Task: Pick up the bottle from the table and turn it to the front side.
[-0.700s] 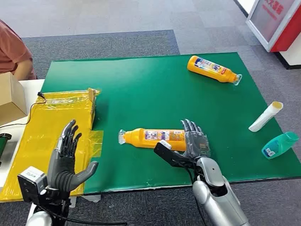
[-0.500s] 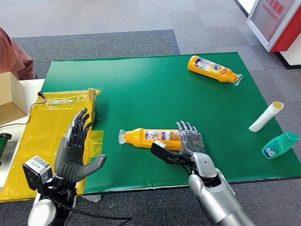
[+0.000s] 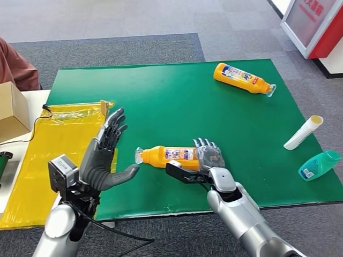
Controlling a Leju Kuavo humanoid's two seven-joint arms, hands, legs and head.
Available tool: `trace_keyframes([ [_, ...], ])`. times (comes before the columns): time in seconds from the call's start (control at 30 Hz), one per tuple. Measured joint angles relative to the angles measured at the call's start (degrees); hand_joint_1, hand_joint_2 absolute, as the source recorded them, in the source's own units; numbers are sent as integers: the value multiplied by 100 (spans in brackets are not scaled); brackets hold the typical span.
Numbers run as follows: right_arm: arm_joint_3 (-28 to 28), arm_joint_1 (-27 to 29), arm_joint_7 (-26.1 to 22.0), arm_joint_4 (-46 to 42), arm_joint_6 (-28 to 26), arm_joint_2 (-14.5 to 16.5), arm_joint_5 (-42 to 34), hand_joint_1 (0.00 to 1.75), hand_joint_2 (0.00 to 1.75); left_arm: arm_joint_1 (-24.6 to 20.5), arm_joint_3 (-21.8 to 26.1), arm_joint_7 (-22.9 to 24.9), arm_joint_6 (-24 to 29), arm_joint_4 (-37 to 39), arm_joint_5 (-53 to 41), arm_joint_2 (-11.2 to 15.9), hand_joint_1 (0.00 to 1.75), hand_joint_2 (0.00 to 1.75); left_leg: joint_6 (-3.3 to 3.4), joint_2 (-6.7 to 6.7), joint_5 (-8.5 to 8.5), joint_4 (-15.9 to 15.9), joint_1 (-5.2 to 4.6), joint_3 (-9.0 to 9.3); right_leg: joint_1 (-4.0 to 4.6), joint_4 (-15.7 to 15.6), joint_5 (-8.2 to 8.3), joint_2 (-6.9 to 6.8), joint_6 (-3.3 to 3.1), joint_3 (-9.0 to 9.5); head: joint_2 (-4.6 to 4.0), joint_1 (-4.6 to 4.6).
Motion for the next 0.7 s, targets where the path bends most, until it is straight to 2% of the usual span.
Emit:
trace_keyframes([
  [0.1, 77, -141, -7, 253, -6, 8, 87, 173, 175, -63, -103, 18, -30, 47, 43, 13, 0, 175, 0, 0, 0, 0, 0, 0, 0, 0, 0, 0, 0, 1, 0, 0],
  [0.57, 121, -385, -146, 674, -161, 8, 52, 175, 175, -92, -229, 6, -21, 100, 110, 72, 0, 175, 0, 0, 1, 0, 0, 2, 0, 0, 1, 0, 0, 2, 0, 1],
  [0.7, 69, -349, -337, 659, -295, 7, -261, 175, 175, -66, -228, -9, 16, 99, 123, 73, 0, 175, 0, 1, 1, 0, 0, 2, 0, 0, 1, 1, 0, 2, 0, 1],
])
